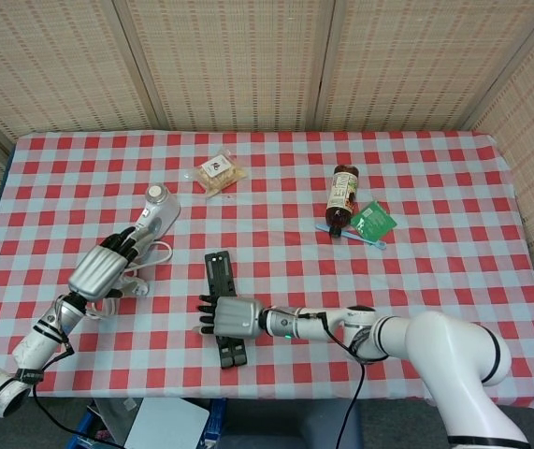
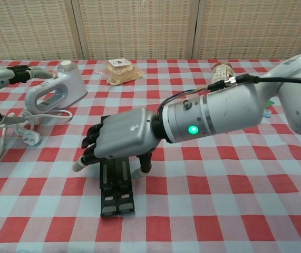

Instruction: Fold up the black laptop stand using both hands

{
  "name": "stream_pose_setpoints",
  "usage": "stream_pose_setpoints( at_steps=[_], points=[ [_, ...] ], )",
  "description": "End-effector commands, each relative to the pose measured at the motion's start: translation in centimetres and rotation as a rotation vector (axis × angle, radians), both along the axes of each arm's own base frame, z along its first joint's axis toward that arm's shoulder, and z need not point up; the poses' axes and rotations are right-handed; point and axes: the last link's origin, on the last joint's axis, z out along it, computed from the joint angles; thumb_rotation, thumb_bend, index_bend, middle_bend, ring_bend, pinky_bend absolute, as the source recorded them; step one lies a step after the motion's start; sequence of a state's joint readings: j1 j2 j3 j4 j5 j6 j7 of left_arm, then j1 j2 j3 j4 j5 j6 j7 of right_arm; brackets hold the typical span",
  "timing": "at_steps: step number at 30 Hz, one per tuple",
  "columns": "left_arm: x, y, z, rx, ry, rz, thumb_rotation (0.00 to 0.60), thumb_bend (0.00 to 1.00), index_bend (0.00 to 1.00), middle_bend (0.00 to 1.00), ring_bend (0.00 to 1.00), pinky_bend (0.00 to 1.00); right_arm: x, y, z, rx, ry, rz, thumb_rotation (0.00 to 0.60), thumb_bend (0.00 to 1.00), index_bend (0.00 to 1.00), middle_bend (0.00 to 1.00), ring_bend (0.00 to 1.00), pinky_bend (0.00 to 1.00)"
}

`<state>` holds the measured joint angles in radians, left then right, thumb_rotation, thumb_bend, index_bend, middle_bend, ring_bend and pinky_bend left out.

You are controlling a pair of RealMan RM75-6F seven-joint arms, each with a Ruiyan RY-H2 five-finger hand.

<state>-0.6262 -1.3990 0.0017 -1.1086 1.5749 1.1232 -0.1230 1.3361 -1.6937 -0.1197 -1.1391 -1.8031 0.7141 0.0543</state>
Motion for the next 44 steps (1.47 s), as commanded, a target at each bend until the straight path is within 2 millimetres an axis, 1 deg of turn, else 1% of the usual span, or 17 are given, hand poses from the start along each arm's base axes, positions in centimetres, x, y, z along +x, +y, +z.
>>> stream_pose_setpoints(
  at_steps=[1, 4, 8, 9, 13, 15, 18, 19, 22, 26, 29, 32, 35, 37, 40, 44],
  points=[
    [0.0, -0.1, 0.5, 0.015, -0.002, 0.004, 0.600, 0.26, 0.00, 0.00, 0.00, 0.18, -0.3, -0.1, 1.7, -0.043, -0.064, -0.048, 0.600, 0.16, 0.00, 0.00, 0.00, 0.00],
    [-0.1, -0.4, 1.1, 0.037, -0.002, 0.022, 0.600, 0.26, 0.00, 0.00, 0.00, 0.18, -0.9, -0.3, 3.6, -0.086, -0.132, -0.102, 0.600, 0.15, 0.00, 0.00, 0.00, 0.00],
    [-0.6, -1.1, 2.3, 0.087, 0.010, 0.058, 0.600, 0.26, 0.00, 0.00, 0.00, 0.18, -2.6, -0.5, 7.0, -0.181, -0.224, -0.187, 0.600, 0.16, 0.00, 0.00, 0.00, 0.00],
    [-0.7, -1.4, 2.8, 0.108, 0.007, 0.068, 0.600, 0.26, 0.00, 0.00, 0.00, 0.18, -3.3, -0.6, 8.2, -0.220, -0.244, -0.208, 0.600, 0.17, 0.00, 0.01, 0.00, 0.00],
    [-1.2, -2.3, 4.3, 0.178, -0.035, 0.113, 0.600, 0.26, 0.00, 0.00, 0.00, 0.18, -6.0, -0.3, 12.2, -0.349, -0.330, -0.315, 0.600, 0.22, 0.00, 0.09, 0.00, 0.01],
    [-1.6, -2.7, 5.0, 0.202, -0.048, 0.132, 0.600, 0.26, 0.00, 0.00, 0.00, 0.18, -7.3, 0.0, 13.9, -0.404, -0.352, -0.362, 0.600, 0.26, 0.00, 0.14, 0.00, 0.04],
    [-2.5, -3.7, 6.1, 0.234, -0.034, 0.150, 0.600, 0.26, 0.00, 0.00, 0.00, 0.18, -9.5, 0.8, 16.7, -0.496, -0.384, -0.434, 0.600, 0.29, 0.03, 0.18, 0.02, 0.07],
    [-2.9, -4.2, 6.5, 0.248, -0.037, 0.158, 0.600, 0.26, 0.00, 0.00, 0.00, 0.18, -10.5, 1.2, 17.8, -0.531, -0.396, -0.462, 0.600, 0.29, 0.04, 0.20, 0.03, 0.08],
    [-3.7, -5.5, 7.4, 0.281, -0.055, 0.192, 0.600, 0.26, 0.00, 0.00, 0.00, 0.18, -13.4, 2.6, 20.0, -0.604, -0.388, -0.522, 0.600, 0.29, 0.09, 0.22, 0.05, 0.10],
    [-4.5, -7.3, 8.5, 0.333, -0.049, 0.223, 0.600, 0.26, 0.00, 0.00, 0.00, 0.18, -17.1, 4.8, 22.3, -0.687, -0.358, -0.612, 0.600, 0.29, 0.09, 0.22, 0.05, 0.10],
    [-4.8, -8.8, 9.0, 0.370, -0.048, 0.245, 0.600, 0.26, 0.01, 0.00, 0.00, 0.18, -19.5, 6.7, 23.8, -0.738, -0.355, -0.694, 0.600, 0.29, 0.09, 0.22, 0.05, 0.10],
    [-5.1, -10.3, 9.2, 0.385, -0.061, 0.274, 0.600, 0.26, 0.03, 0.00, 0.00, 0.18, -21.3, 8.5, 25.0, -0.774, -0.367, -0.766, 0.600, 0.29, 0.10, 0.23, 0.05, 0.10],
    [-5.2, -11.9, 9.3, 0.402, -0.061, 0.289, 0.600, 0.26, 0.04, 0.00, 0.00, 0.18, -22.8, 10.3, 25.7, -0.820, -0.377, -0.820, 0.600, 0.29, 0.11, 0.23, 0.05, 0.10],
    [-5.2, -13.1, 9.3, 0.414, -0.060, 0.291, 0.600, 0.26, 0.04, 0.00, 0.01, 0.18, -23.6, 11.6, 25.8, -0.836, -0.383, -0.855, 0.600, 0.29, 0.11, 0.23, 0.05, 0.10],
    [-5.2, -14.3, 9.3, 0.425, -0.073, 0.305, 0.600, 0.26, 0.04, 0.00, 0.01, 0.18, -24.4, 13.0, 26.1, -0.854, -0.398, -0.892, 0.600, 0.29, 0.11, 0.23, 0.05, 0.10],
    [-5.1, -15.1, 9.5, 0.430, -0.078, 0.314, 0.600, 0.26, 0.04, 0.00, 0.01, 0.18, -24.9, 13.9, 26.4, -0.870, -0.412, -0.910, 0.600, 0.29, 0.12, 0.23, 0.05, 0.10]
  ],
)
